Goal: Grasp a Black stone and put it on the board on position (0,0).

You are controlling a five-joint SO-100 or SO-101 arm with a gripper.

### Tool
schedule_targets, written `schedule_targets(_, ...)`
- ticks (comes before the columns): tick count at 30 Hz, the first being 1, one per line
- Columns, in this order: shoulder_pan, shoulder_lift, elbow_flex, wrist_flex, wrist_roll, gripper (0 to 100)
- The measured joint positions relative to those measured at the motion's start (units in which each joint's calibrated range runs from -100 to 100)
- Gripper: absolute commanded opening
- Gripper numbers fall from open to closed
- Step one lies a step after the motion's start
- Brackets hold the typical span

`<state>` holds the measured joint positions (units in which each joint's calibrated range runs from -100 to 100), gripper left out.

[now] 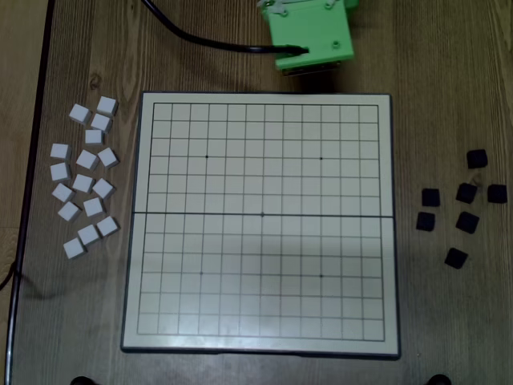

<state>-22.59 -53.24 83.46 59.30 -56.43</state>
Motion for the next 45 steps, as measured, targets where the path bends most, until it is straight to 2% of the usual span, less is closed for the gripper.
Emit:
schedule_targets(4,-1.19,10.96,-9.3,-0.08,-0.39,6)
schedule_targets(20,-16.93,37.44,-37.37,0.56,-3.91,6)
schedule_targets(30,-25.66,53.79,-64.64,15.23,-9.33,5)
schedule_targets(36,-25.55,62.92,-81.18,21.66,-9.87,5)
schedule_targets(45,-27.6,74.25,-95.49,23.8,-12.75,6)
